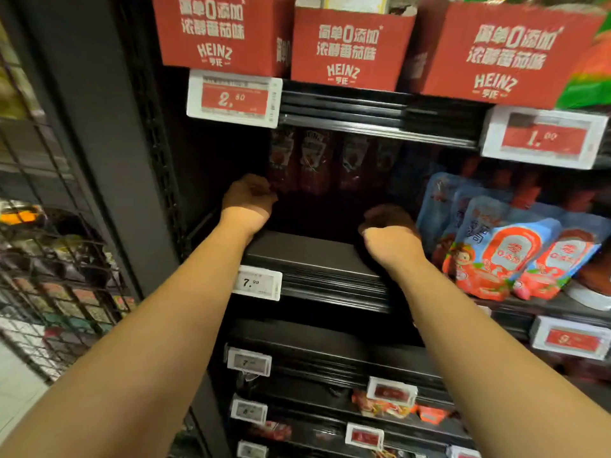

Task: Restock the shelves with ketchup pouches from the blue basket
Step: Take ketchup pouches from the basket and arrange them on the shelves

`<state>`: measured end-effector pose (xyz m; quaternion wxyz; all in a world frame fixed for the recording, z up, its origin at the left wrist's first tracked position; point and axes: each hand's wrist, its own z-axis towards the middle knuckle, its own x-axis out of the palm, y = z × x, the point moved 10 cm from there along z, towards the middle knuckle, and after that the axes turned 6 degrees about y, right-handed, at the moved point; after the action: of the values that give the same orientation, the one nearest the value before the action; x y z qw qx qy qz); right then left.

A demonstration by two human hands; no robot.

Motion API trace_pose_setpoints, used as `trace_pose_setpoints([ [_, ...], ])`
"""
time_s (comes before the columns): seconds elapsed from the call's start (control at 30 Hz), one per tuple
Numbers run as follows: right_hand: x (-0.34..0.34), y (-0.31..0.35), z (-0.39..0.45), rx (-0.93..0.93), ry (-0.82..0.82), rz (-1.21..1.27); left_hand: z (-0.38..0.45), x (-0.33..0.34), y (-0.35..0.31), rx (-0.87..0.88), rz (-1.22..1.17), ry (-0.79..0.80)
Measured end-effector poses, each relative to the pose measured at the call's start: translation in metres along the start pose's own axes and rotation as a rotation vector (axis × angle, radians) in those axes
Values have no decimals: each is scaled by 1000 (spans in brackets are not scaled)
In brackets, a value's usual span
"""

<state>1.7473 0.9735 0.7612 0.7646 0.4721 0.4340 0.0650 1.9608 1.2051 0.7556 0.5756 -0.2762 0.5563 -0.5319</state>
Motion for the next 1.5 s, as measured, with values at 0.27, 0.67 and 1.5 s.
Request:
trace_pose_setpoints([
  [0.27, -26, -1, -46, -139, 126, 39, -54, -11, -12, 63, -3, 102],
  [0.67, -55, -41, -182, -585, 453, 347, -290, -64, 2, 94, 193, -198],
  [1.5, 190, -447, -408, 595, 1089, -139, -658, 88, 419, -1185, 144, 283],
])
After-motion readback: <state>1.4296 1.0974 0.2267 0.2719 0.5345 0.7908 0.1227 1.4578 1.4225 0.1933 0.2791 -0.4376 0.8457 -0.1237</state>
